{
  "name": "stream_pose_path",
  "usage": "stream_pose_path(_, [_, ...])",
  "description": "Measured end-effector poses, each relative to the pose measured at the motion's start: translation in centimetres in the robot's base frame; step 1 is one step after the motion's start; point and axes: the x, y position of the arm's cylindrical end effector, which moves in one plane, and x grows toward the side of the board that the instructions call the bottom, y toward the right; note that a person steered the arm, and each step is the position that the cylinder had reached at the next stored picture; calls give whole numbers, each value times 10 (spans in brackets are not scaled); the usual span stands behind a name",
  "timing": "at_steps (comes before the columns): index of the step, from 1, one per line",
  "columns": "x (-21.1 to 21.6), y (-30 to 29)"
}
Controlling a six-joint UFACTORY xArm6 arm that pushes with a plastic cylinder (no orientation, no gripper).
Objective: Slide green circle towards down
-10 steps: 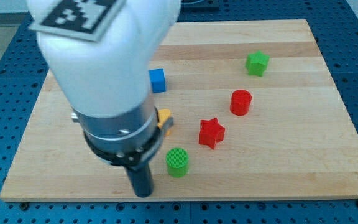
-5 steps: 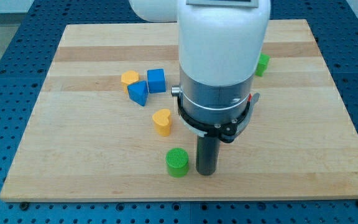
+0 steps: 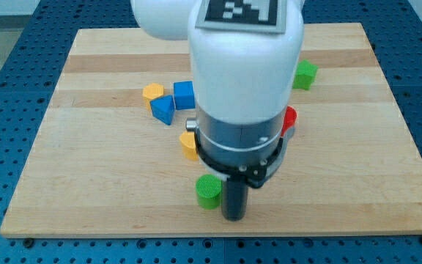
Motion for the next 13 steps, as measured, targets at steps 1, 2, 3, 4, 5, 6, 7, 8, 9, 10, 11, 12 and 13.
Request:
stream_pose_path(1, [-22, -5])
stream_pose_path(2, [-35, -9])
stream_pose_path(3, [-46, -12])
stream_pose_path(4, [-59, -17])
stream_pose_path(5, [-61, -23])
stream_pose_path(6, [-61, -28])
stream_pose_path(7, [-61, -28])
stream_pose_path(8, [-68, -28])
stream_pose_path(9, [-89, -28])
stream_pose_path(10, [-108, -28])
stream_pose_path(11, [-112, -30])
stream_pose_path(12, [-108, -29])
stream_pose_path(13, [-96, -26])
